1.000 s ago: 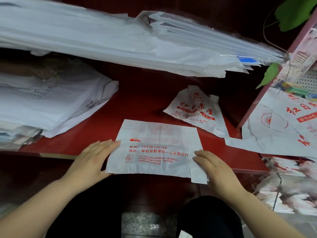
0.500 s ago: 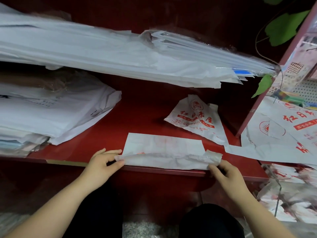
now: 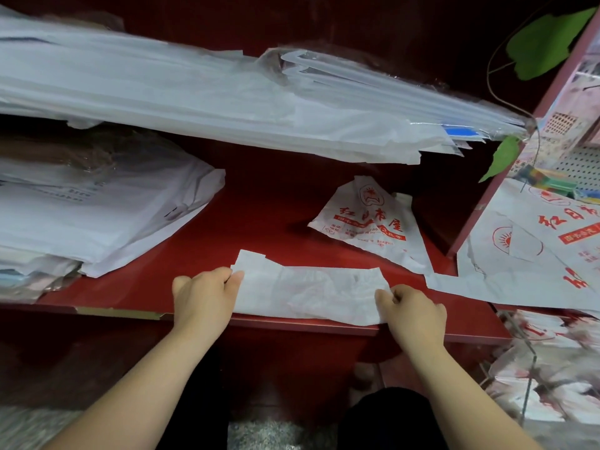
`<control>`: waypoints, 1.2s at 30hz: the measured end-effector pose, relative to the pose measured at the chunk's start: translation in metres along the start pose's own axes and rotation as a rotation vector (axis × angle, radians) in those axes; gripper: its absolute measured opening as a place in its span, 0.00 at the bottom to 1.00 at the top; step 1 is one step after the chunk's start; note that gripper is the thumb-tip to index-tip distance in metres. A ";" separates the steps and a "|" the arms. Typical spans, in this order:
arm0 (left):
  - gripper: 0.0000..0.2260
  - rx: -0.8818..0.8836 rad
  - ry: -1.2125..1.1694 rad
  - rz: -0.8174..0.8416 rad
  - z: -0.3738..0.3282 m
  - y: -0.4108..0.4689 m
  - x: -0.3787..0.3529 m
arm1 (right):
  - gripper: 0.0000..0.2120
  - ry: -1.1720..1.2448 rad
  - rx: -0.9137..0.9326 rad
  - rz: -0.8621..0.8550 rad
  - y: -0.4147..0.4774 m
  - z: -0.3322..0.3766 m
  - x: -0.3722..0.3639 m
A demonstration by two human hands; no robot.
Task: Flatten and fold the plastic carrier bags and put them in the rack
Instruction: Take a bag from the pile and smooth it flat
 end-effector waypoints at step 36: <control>0.23 -0.384 0.342 0.449 -0.041 0.009 -0.044 | 0.19 -0.346 0.009 0.001 0.018 0.017 -0.008</control>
Point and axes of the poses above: each hand's wrist, its own y-axis towards the middle knuckle, its own x-axis out of the back of the hand, z = x × y, the point moved 4 cm from there along y, towards the middle knuckle, and after that the axes turned 7 degrees about y, right-handed, at the moved point
